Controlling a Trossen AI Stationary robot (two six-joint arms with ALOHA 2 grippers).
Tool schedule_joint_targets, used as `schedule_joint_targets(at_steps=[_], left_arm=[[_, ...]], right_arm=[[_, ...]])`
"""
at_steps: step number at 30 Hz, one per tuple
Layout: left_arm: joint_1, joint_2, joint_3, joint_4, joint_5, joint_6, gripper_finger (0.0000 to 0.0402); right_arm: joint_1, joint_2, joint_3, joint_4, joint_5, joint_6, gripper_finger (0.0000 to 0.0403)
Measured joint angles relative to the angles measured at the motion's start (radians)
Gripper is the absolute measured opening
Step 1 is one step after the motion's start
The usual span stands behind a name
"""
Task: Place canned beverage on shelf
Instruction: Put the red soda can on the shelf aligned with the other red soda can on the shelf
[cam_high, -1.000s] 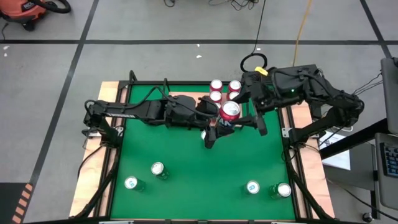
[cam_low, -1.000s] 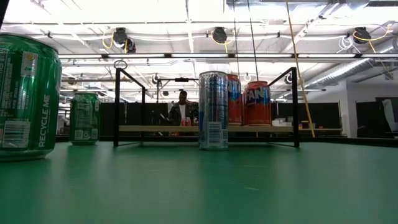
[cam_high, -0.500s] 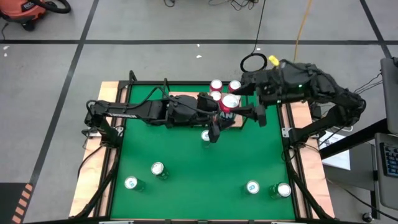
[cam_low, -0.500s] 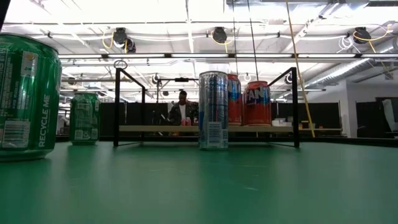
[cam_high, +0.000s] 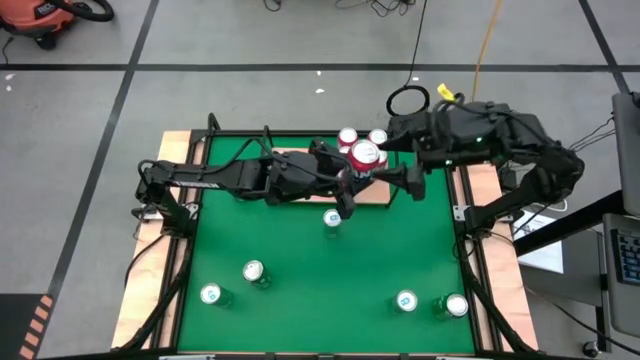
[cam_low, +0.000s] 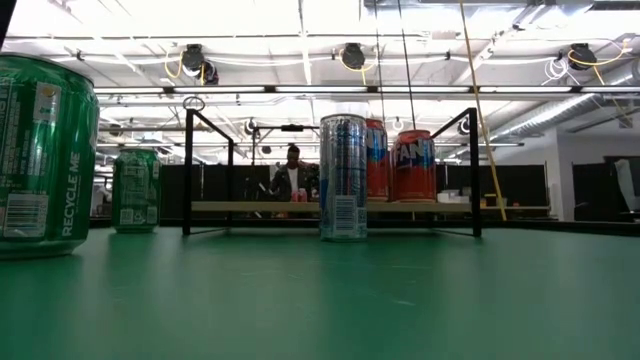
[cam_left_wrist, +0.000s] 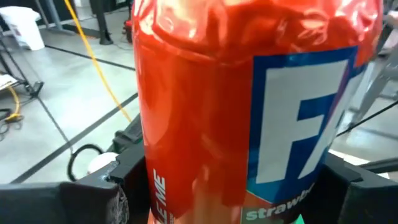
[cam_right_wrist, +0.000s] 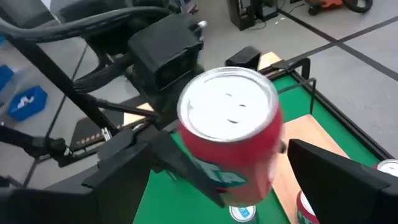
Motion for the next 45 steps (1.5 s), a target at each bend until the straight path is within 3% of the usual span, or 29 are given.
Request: schedule_joint_targets(at_steps=[8, 15, 24, 38, 41, 45], left_arm=[[0.004, 0.000, 0.001, -0.038, -0.036, 0.019, 0.0282], [0.003, -0.001, 0.001, -0.037, -0.036, 0.018, 0.0282], [0.003, -0.003, 0.003, -0.036, -0.036, 0.018, 0.0283], [-0.002, -0.003, 0.003, -0.023, -0.084, 0.015, 0.0380], [-0.009, -0.006, 0.003, -0.033, -0.076, -0.061, 0.0391], [-0.014, -0.023, 0.005, -0.035, 0.015, -0.180, 0.0394]], right_arm=[[-0.001, 0.044, 0.001, 0.007, 0.076, -0.086, 0.0361], [-0.001, 0.076, 0.001, 0.017, 0.078, -0.154, 0.0358], [-0.011, 0.079, 0.001, 0.039, 0.070, -0.161, 0.0286], [-0.030, 0.041, 0.000, 0.004, 0.046, -0.238, 0.0288], [-0.039, 0.015, 0.000, -0.065, 0.045, -0.229, 0.0288], [-0.039, -0.017, -0.001, -0.191, 0.050, -0.222, 0.0288]])
